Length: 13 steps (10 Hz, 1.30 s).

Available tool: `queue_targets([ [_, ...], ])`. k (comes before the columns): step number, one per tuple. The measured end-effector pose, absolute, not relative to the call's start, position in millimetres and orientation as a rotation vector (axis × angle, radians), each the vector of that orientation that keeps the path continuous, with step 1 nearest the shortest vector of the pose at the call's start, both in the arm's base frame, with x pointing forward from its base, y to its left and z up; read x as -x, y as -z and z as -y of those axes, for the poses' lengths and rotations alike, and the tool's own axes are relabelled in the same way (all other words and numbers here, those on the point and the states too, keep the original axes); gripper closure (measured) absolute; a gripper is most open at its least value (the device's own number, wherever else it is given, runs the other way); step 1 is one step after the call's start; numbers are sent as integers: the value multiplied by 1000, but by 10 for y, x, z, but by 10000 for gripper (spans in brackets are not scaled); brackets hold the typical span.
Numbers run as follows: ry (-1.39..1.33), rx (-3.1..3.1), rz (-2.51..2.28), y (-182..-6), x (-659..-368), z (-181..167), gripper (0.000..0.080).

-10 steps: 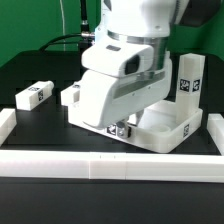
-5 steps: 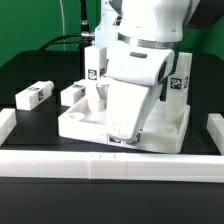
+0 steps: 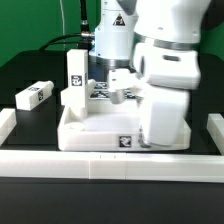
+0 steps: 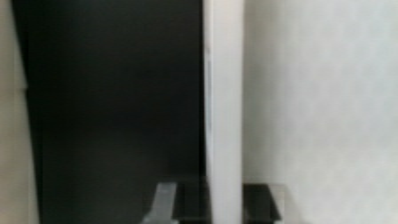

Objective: Assemble desk

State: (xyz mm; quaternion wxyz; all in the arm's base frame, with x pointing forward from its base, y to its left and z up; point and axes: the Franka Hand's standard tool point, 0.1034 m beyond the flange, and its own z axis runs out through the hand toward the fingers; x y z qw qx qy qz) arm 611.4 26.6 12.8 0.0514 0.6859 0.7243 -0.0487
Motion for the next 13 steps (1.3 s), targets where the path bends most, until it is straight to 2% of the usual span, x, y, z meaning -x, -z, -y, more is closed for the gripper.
queue_targets([
  [3,137,-2128,-2159,-144,-6340,-505,736],
  [9,165,-2209,-2084,-132,-6359,-541,739],
  [10,206,-2223,-2087,-162,-6302,-529,549],
  [11,252,-2239,-2089,-238,-6248,-500,549],
  [12,270,-2252,-2079,-365,-6249,-451,358],
  [13,258,-2261,-2061,-506,-6294,-389,201],
])
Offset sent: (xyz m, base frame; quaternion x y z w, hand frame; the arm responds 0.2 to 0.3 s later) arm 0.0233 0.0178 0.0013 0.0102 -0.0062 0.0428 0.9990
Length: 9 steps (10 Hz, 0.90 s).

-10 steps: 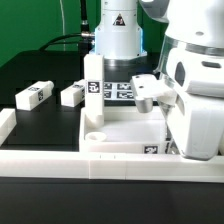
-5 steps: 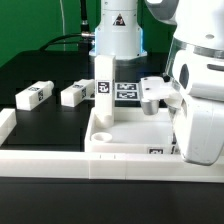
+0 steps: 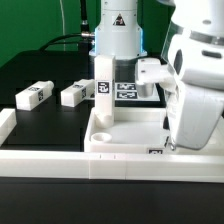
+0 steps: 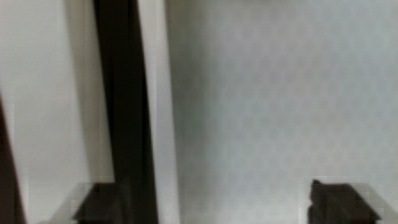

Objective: Assemble desk

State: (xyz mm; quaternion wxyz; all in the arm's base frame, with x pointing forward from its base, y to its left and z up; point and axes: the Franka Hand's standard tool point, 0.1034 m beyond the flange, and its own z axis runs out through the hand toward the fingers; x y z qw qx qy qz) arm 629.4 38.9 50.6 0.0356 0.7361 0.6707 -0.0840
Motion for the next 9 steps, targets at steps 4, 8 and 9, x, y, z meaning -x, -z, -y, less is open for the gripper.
queue_targets([
  [4,232,-2289,-2005,-960,-6343,-89,151],
  [8,247,-2322,-1986,-947,-6178,173,150],
  [9,243,-2351,-1948,-957,-6191,166,150],
])
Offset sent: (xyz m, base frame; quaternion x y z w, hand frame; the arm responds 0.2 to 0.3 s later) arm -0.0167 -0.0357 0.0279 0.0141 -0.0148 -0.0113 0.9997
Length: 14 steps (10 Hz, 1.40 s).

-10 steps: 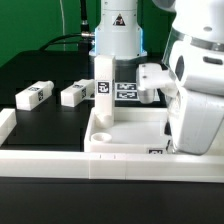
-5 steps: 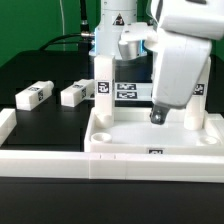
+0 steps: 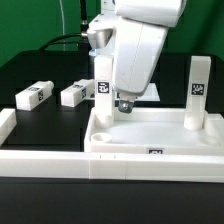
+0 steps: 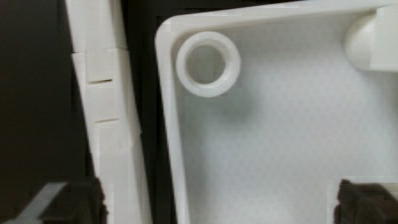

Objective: Assemble desk

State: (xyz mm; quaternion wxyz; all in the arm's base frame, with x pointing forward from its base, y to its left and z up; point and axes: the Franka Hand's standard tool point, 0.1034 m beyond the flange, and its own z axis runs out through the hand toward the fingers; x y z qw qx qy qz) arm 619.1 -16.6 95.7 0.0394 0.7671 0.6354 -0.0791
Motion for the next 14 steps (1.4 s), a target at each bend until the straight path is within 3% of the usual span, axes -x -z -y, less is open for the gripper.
queue_targets([
  [2,243,-2432,-1847,-924,-6169,201,150],
  [3,268,-2578,-1647,-844,-6096,342,150],
  [7,396,-2831,-1209,-894,-5901,1025,150],
  [11,396,-2948,-831,-896,-5886,1007,150],
  [14,482,-3125,-486,-979,-5725,1681,150],
])
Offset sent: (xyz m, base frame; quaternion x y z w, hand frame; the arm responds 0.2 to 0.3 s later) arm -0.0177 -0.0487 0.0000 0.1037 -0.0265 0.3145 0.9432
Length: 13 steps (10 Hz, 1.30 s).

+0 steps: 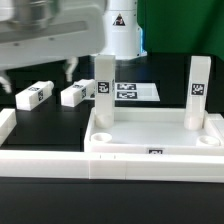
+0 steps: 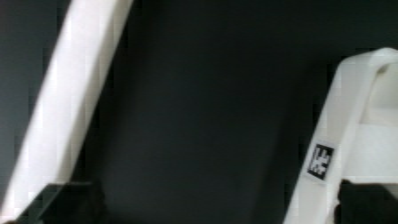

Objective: Assemble desk

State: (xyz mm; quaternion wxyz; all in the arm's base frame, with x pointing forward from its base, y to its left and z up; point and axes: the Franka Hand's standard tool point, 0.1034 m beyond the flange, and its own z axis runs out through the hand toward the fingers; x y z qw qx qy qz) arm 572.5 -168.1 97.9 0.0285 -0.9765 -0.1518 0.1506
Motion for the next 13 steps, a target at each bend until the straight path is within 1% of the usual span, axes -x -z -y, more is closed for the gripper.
queue_targets([
  [2,-452,3053,149,-866,-5510,1961,150],
  [5,-470,3077,-119,-850,-5510,1903,150],
  [7,-473,3077,-134,-847,-5503,1906,150],
  [8,-571,3026,-332,-843,-5334,1894,150],
  [9,-601,2993,-382,-798,-5187,1912,150],
  [10,-635,2939,-440,-716,-4914,1851,150],
  [11,-658,2917,-488,-691,-4808,1803,150],
  [12,-630,2935,-472,-692,-4882,1756,150],
  [13,-630,2936,-459,-687,-4886,1744,150],
])
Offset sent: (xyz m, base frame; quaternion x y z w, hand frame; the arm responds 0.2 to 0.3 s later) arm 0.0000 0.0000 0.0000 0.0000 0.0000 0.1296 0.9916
